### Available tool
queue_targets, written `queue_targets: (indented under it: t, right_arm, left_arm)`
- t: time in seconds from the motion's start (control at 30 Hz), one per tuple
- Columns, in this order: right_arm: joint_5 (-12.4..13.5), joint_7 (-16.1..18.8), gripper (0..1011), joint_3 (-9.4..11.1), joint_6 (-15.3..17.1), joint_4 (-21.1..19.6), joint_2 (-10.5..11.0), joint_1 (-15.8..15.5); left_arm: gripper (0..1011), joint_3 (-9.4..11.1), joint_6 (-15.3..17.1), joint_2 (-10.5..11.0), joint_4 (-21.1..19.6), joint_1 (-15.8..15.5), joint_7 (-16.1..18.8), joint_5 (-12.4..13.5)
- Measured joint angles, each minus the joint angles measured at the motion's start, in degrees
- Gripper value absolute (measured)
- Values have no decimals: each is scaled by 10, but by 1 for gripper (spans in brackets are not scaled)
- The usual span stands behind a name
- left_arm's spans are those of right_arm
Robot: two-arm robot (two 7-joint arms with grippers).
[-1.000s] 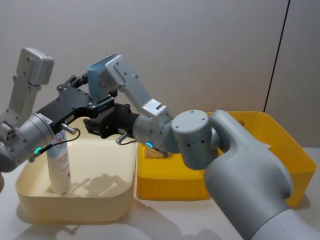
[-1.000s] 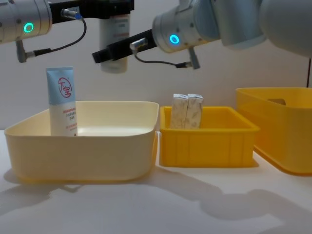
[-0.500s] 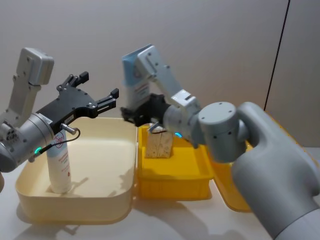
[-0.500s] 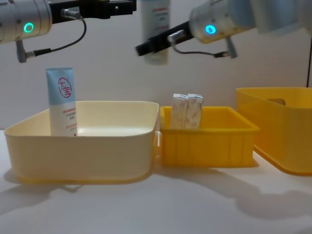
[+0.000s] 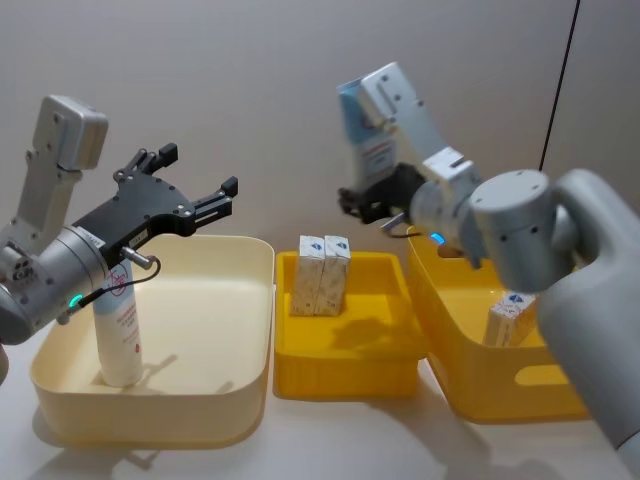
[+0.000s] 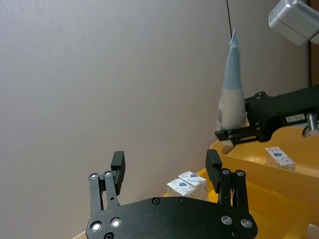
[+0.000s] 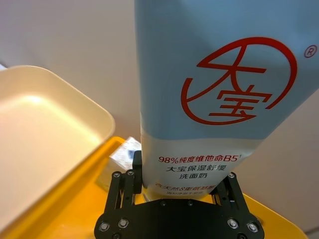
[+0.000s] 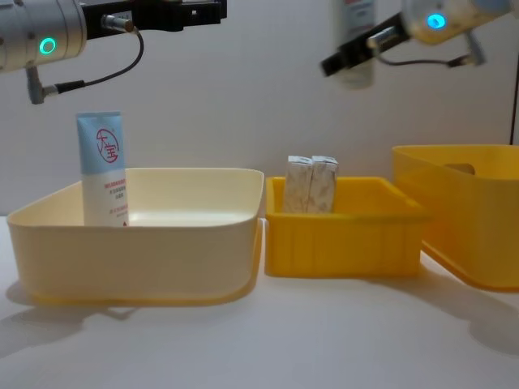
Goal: Bimanual collaborative sorting of washing and personal care products
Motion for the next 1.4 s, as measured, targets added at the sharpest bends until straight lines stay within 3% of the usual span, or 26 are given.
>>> queue_targets:
  t: [0.33,0.67,1.03,1.4]
  right_arm:
    - [-16,9,660,11,67,23,33,39]
    - [-27,52,660,5,138,73,55,90]
    - [-37,120,660,-23,194,145,67,146]
    - [-56,214,671,-73,226,264,60,220]
  left_arm:
    - [1003,0,0,0,0,0,0,0]
    - [1003,0,0,0,0,0,0,0]
    - [1003,0,0,0,0,0,0,0]
    - [1002,0,0,0,0,0,0,0]
